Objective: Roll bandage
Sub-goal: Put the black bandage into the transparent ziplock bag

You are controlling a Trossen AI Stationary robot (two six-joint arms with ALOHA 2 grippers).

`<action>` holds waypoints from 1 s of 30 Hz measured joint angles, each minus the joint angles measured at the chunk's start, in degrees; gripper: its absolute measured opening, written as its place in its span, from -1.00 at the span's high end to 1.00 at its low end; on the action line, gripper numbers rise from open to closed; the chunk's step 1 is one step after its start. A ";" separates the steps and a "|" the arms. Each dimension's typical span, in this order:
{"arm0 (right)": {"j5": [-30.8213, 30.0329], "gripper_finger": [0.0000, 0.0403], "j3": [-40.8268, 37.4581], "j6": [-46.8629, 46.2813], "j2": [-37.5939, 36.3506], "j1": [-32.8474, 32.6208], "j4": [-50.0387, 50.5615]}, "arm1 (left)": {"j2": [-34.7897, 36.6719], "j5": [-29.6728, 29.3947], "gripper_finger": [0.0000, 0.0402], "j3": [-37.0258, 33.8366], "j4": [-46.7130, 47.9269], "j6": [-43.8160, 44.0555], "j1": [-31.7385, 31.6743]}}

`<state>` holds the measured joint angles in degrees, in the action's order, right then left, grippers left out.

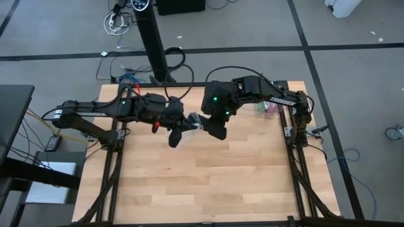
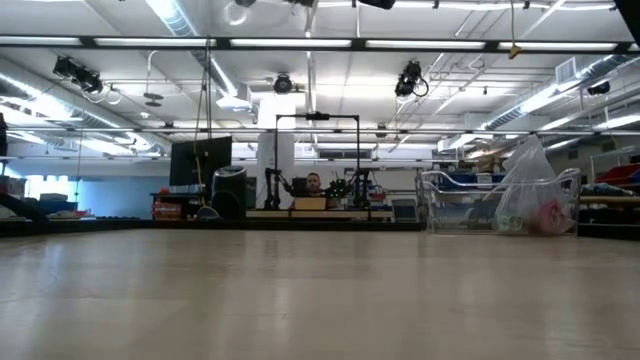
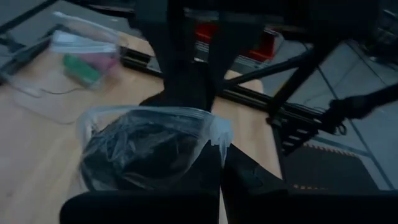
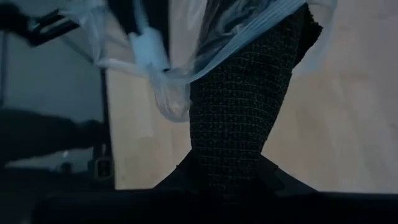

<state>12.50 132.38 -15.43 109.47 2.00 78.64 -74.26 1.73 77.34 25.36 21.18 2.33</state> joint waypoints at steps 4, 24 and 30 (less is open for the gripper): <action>2.09 0.74 0.00 5.99 -0.42 -0.28 0.76 | 0.50 2.49 0.97 0.00 0.10 -1.73 0.02; 1.72 0.72 0.04 13.76 -0.70 -3.78 -2.81 | 2.28 14.31 0.97 0.04 1.17 -1.26 -0.07; 1.87 0.37 0.04 10.62 -0.70 -3.78 -6.59 | 2.24 14.41 0.97 0.04 0.94 -1.05 -0.07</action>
<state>14.37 132.42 -4.81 108.77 -1.78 72.04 -72.02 16.14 77.38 26.31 20.13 2.26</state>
